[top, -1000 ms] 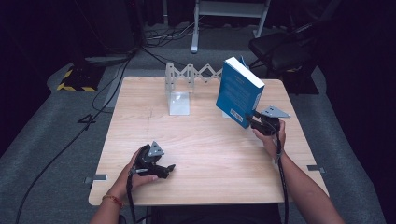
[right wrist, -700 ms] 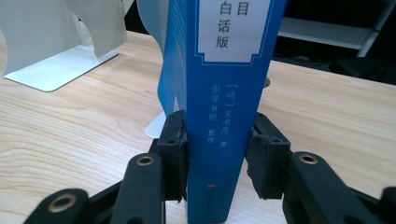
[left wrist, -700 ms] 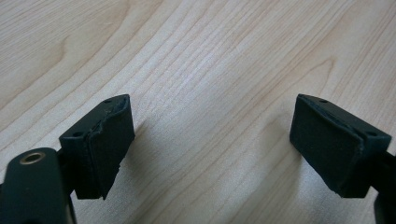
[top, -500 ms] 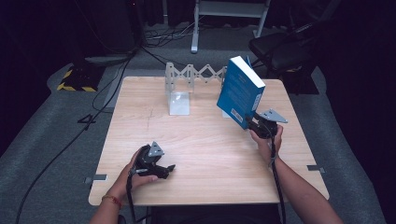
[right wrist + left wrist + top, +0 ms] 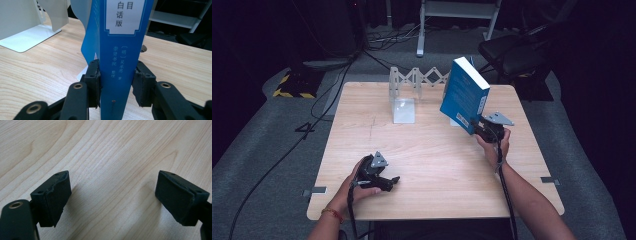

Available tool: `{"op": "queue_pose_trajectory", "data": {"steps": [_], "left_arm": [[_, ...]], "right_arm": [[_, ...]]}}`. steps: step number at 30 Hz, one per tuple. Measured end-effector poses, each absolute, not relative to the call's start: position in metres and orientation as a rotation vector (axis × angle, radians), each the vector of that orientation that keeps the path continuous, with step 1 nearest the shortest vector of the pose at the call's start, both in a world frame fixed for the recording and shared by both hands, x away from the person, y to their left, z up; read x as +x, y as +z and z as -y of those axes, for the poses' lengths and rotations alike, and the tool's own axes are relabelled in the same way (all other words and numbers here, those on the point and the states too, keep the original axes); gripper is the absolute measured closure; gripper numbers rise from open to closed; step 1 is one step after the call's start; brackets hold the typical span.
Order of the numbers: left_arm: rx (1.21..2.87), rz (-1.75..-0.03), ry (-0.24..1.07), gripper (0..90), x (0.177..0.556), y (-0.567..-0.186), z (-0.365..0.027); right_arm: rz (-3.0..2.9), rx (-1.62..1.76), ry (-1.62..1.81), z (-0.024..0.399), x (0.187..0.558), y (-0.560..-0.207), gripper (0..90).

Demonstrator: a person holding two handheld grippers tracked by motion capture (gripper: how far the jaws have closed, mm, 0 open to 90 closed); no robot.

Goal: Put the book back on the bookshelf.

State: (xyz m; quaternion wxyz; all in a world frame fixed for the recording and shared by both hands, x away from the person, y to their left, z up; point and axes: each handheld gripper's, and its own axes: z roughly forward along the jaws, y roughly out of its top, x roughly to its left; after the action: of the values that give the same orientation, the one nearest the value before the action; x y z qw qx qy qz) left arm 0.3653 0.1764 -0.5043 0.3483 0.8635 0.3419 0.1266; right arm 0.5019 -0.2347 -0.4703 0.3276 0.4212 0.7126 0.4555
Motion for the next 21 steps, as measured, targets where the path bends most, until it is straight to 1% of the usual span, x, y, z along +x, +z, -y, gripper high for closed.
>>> {"op": "queue_pose_trajectory", "data": {"steps": [7, 14, 21], "left_arm": [[2.239, -0.886, 0.330, 14.1, 0.365, -0.504, -0.176], [2.239, -0.887, 0.328, 14.2, 0.365, -0.504, -0.176], [2.239, -0.886, 0.330, 14.3, 0.365, -0.504, -0.176]], "right_arm": [[-1.876, 1.138, 1.181, 0.236, 0.506, -0.468, 61.9], [-1.773, 1.183, 1.200, 0.237, 0.483, -0.475, 62.2], [-1.762, 1.193, 1.217, 0.235, 0.483, -0.475, 62.1]]}}
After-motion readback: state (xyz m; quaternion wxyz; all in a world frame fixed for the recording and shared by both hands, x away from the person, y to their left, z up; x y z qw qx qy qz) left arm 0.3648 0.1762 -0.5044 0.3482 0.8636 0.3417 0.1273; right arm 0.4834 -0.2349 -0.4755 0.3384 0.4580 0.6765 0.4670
